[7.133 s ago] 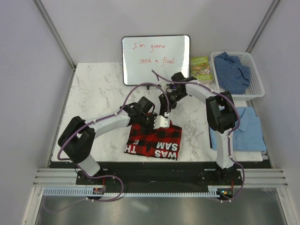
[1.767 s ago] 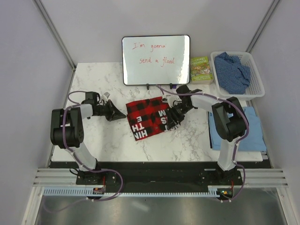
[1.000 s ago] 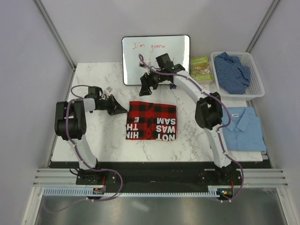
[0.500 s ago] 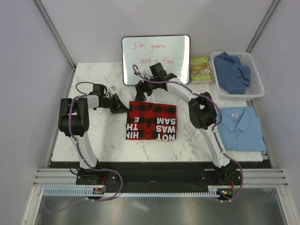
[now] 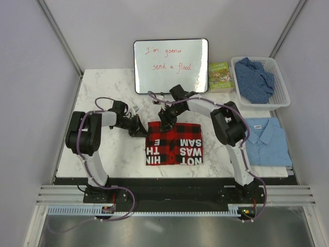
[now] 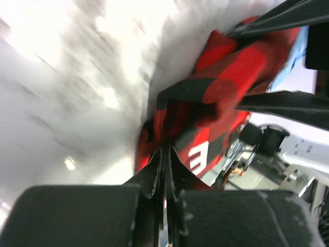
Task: Fold and stack the long sleeve shirts
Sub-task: Fold the shirt
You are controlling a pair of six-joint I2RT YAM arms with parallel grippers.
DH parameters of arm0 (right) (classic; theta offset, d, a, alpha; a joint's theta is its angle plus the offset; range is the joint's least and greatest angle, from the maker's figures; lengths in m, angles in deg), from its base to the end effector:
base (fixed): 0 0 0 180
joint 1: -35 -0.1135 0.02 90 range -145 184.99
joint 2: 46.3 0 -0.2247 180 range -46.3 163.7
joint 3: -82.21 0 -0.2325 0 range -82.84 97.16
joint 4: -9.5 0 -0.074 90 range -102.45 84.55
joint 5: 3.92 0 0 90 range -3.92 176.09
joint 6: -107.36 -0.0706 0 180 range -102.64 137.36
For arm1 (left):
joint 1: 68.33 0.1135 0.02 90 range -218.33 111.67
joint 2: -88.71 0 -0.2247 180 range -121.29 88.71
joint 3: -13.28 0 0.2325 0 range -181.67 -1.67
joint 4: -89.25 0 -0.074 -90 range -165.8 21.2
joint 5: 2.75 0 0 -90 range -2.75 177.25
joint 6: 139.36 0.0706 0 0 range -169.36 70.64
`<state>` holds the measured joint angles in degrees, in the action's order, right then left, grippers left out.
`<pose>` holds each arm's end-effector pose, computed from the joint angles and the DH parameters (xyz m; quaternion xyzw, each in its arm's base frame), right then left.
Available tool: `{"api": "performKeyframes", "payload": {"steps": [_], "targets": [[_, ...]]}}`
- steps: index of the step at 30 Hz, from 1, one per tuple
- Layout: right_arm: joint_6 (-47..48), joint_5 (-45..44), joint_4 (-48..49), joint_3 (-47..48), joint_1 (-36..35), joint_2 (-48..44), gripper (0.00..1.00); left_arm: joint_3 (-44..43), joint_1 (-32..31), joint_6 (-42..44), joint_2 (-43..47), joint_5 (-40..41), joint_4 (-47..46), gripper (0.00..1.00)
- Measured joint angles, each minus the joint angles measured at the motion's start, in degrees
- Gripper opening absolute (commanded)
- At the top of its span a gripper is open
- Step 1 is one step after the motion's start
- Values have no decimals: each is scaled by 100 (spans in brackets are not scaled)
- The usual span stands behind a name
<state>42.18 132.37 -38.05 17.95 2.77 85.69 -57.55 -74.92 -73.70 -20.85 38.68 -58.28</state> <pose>0.3515 0.2820 0.1053 -0.5060 0.7443 0.3955 0.1832 0.3073 -0.0888 0.0655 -0.0724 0.8989 -0.4308 0.0353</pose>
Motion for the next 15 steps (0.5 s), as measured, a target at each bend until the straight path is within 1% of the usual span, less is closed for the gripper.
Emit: {"api": "performKeyframes", "payload": {"steps": [3,6,10,15], "targets": [[356,-2,-413,-890,24,-625,67,282,-94,66,481,-7,37,2],[516,-2,-828,-1399,46,-1051,70,348,-87,96,883,-4,7,2],[516,68,-1016,-1403,46,-1193,72,308,-133,122,964,-2,-2,2],[481,227,-1143,-1008,20,-1145,72,374,-492,131,975,-9,9,2]]}}
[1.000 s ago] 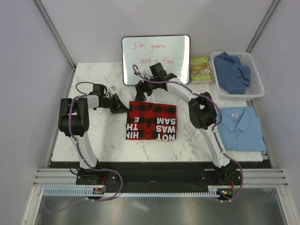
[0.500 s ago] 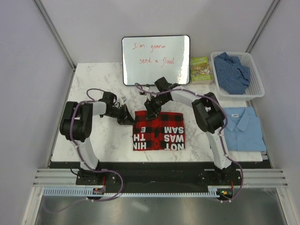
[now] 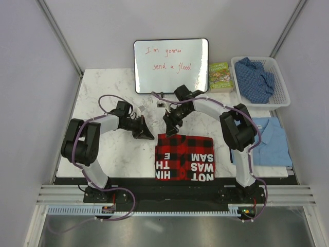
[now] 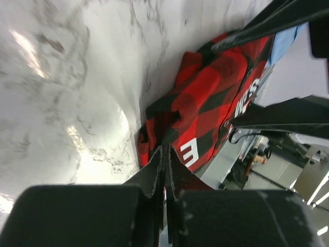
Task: Fold and stack the long sleeve shirts
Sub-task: Fold the shirt
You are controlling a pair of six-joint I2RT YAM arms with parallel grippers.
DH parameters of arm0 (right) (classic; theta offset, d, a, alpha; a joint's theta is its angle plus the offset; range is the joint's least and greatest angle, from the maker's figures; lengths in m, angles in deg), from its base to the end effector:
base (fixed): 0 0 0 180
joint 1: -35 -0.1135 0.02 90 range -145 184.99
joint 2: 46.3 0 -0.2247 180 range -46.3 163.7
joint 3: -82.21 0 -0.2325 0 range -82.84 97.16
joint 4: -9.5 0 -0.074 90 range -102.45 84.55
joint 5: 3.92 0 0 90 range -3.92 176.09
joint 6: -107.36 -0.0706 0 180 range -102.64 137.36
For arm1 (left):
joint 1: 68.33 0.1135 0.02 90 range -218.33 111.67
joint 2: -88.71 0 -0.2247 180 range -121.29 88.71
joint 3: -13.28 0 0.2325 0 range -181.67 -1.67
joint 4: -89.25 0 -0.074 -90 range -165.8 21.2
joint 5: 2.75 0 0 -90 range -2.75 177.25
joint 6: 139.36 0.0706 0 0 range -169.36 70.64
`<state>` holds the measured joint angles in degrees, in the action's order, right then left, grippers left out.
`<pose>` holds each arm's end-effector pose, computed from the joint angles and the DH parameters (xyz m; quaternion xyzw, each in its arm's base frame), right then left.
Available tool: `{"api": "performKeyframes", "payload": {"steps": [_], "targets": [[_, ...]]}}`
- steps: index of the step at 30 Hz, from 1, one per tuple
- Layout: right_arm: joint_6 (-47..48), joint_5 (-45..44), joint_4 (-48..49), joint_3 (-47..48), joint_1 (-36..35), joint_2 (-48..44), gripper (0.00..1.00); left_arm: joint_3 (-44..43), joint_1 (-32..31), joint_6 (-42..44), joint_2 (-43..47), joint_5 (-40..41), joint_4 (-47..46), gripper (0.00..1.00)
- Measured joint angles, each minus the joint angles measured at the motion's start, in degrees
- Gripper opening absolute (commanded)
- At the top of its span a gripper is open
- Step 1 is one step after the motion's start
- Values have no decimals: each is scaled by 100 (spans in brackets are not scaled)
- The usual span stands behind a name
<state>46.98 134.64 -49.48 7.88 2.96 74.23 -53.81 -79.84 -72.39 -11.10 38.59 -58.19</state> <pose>0.3046 0.2531 0.1315 -0.5122 0.7453 0.4097 0.1195 0.2876 -0.1127 0.0997 -0.0016 0.8944 -0.4422 0.0668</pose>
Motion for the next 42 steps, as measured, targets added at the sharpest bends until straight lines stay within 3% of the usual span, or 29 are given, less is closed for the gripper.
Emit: {"api": "performKeyframes", "payload": {"steps": [13,19,27,36,42], "targets": [[-20,284,-24,501,-385,623,66,345,-411,46,7,37,225,2],[48,442,-46,501,-424,632,50,343,-501,48,-68,63,221,2],[149,570,-63,501,-448,632,38,334,-525,48,-411,234,243,2],[264,656,-66,501,-531,632,0,236,-525,46,-568,223,304,2],[275,754,-83,542,-699,632,0,179,-525,48,-649,179,348,2]]}}
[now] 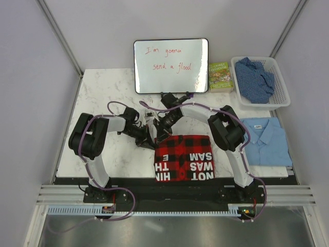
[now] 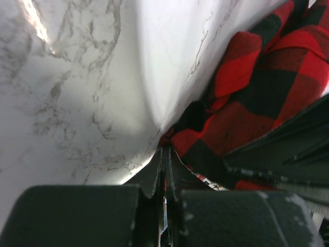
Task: Fold and stack the long sleeve shirts
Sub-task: Fold the shirt
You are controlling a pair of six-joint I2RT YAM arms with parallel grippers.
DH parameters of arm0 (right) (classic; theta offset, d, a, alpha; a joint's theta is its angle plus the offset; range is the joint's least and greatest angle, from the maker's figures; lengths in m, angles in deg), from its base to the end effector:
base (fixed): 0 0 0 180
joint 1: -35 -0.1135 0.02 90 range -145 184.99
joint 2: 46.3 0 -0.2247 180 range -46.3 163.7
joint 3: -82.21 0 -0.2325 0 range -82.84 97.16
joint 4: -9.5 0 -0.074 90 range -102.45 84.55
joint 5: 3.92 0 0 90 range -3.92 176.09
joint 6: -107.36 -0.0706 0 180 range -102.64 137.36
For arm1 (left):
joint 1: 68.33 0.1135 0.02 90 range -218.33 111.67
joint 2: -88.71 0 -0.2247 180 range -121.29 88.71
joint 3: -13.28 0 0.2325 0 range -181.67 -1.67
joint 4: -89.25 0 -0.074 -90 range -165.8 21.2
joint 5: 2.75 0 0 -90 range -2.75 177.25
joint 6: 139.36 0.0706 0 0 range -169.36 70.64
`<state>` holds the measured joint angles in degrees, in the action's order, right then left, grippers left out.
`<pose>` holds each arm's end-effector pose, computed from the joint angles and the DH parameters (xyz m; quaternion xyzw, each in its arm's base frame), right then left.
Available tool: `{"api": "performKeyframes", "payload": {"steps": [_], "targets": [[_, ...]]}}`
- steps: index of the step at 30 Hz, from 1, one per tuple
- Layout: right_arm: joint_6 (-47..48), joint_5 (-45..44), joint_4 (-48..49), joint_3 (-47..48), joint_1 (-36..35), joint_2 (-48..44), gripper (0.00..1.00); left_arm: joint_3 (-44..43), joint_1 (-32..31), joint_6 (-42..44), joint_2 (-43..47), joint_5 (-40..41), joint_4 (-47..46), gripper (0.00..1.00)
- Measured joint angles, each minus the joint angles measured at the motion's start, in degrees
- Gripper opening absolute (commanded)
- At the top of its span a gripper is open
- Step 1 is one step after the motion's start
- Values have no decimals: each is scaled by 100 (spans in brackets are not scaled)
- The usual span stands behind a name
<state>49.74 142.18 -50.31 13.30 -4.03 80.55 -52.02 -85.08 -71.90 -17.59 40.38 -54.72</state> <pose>0.2791 0.3017 0.1204 -0.5589 0.6765 0.4722 0.0836 0.2590 -0.1318 0.0575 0.0012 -0.9127 0.4070 0.0353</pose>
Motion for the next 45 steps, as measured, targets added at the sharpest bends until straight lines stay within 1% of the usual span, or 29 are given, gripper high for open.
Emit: {"api": "performKeyframes", "payload": {"steps": [9,10,11,13,14,15,16,17,19,20,21,22,24,25,27,28,29,30,31,32,33,34,35,38,41,43,45], "targets": [[-2,81,4,278,-177,2,0,-33,2,0,-31,4,35,2],[2,74,9,282,-177,9,2,-35,2,0,-31,7,39,2],[7,57,7,282,-177,17,4,-42,13,2,-31,13,52,8],[37,-4,13,280,-177,63,17,-48,79,31,-28,22,105,21],[57,-59,20,278,-175,87,26,-48,142,55,-15,26,146,23],[52,-87,20,278,-173,107,40,-46,223,85,11,28,179,26],[59,-129,26,278,-170,129,46,-33,348,109,72,28,221,32],[46,-188,26,278,-170,144,56,-4,520,142,186,59,269,35],[-44,-306,22,282,-151,151,67,66,911,205,494,63,323,40],[-129,-352,20,299,-133,140,69,101,1088,219,680,63,350,40],[-205,-393,24,317,-120,122,73,107,1263,229,852,63,402,41],[-284,-461,39,328,-87,81,73,105,1355,238,968,61,413,47],[-573,-662,76,273,11,-173,75,92,1502,280,1196,48,420,55],[-715,-820,210,101,79,-435,75,70,1528,293,1252,37,435,61],[-949,-1180,332,-431,219,-1226,72,22,1561,319,1283,28,413,64],[-988,-1325,343,-669,278,-1593,69,4,1574,319,1283,28,407,68],[-1012,-1508,326,-933,345,-2026,56,4,1578,319,1283,24,393,71],[-1005,-1711,258,-1217,393,-2492,48,0,1578,315,1283,22,367,72],[-938,-1821,177,-1375,407,-2747,42,-9,1578,315,1283,20,356,81],[-852,-1943,-9,-1563,398,-3021,35,-37,1578,308,1281,11,319,88],[-756,-2015,-149,-1670,380,-3115,34,-63,1578,313,1281,-2,269,91],[-625,-2107,-348,-1790,358,-3150,32,-116,1578,291,1283,-26,216,99],[-496,-2221,-540,-1904,341,-3093,29,-173,1578,278,1283,-39,151,99],[-74,-2721,-1034,-2216,304,-2623,27,-319,1580,267,1331,-85,-63,99],[249,-3257,-1220,-2413,337,-2138,25,-328,1611,264,1526,-138,-184,99],[417,-3519,-1268,-2356,396,-1700,25,-326,1694,260,1628,-199,-229,99],[459,-3547,-1582,-1976,442,-1375,25,-291,1801,251,1696,-269,-286,99]]}}
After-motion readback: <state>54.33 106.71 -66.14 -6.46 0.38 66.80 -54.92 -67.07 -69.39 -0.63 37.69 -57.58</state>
